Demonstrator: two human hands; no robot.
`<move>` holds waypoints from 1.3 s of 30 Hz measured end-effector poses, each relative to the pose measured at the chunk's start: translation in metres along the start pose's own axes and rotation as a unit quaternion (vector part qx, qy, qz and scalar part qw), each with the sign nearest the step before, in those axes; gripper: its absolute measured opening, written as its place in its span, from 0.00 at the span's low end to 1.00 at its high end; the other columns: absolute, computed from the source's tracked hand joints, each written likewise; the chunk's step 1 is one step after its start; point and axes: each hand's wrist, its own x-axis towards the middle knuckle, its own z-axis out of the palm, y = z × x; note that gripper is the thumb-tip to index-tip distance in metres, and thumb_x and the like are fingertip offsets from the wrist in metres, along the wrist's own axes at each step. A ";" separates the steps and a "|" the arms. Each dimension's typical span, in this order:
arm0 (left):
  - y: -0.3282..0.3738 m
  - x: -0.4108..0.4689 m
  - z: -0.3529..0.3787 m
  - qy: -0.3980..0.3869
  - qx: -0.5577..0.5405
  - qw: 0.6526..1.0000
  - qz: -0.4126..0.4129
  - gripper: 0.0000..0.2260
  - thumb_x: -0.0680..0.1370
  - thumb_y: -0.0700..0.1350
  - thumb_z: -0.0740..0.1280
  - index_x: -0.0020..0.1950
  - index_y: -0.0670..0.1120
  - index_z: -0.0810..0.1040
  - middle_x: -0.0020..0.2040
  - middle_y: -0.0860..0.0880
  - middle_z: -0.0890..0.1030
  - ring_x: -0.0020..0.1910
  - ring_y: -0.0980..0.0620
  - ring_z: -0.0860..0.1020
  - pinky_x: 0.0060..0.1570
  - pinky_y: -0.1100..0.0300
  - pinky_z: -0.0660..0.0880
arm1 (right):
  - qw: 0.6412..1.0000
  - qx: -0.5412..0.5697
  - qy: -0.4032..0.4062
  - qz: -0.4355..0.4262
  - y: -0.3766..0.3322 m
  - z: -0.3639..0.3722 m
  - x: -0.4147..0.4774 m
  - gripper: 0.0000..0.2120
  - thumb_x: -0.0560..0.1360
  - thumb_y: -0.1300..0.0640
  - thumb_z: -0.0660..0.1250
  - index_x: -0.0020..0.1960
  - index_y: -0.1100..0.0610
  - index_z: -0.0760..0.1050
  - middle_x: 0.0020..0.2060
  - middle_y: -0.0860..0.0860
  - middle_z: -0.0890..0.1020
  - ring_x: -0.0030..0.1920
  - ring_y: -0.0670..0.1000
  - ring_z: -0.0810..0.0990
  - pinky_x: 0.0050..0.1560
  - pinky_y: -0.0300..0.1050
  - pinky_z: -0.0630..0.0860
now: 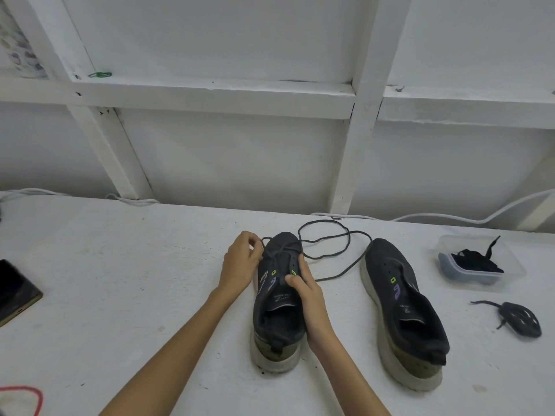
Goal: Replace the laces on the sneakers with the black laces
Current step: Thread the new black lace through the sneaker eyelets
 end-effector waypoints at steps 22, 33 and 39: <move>0.002 -0.004 0.008 -0.003 -0.014 0.998 -0.066 0.17 0.76 0.63 0.64 0.47 0.50 0.79 0.47 0.55 0.82 0.42 0.51 0.78 0.47 0.54 0.74 | 1.000 0.005 0.017 -0.005 0.006 -0.001 0.004 0.41 0.63 0.42 0.68 0.75 0.43 0.64 0.73 0.42 0.69 0.70 0.46 0.71 0.71 0.52 0.69; 0.018 0.019 -0.014 0.123 -0.068 0.989 -0.049 0.07 0.77 0.52 0.68 0.46 0.49 0.79 0.46 0.49 0.83 0.43 0.46 0.79 0.47 0.52 0.74 | 1.000 0.004 0.011 0.004 0.009 -0.004 0.006 0.40 0.64 0.43 0.69 0.75 0.43 0.64 0.73 0.41 0.69 0.71 0.46 0.69 0.72 0.53 0.67; 0.011 0.011 -0.008 0.023 -0.070 0.994 -0.084 0.20 0.72 0.67 0.66 0.44 0.51 0.79 0.44 0.53 0.82 0.44 0.48 0.79 0.48 0.52 0.76 | 1.000 -0.002 0.016 0.001 0.010 -0.002 0.007 0.40 0.64 0.42 0.69 0.75 0.42 0.63 0.73 0.42 0.68 0.72 0.47 0.69 0.72 0.54 0.67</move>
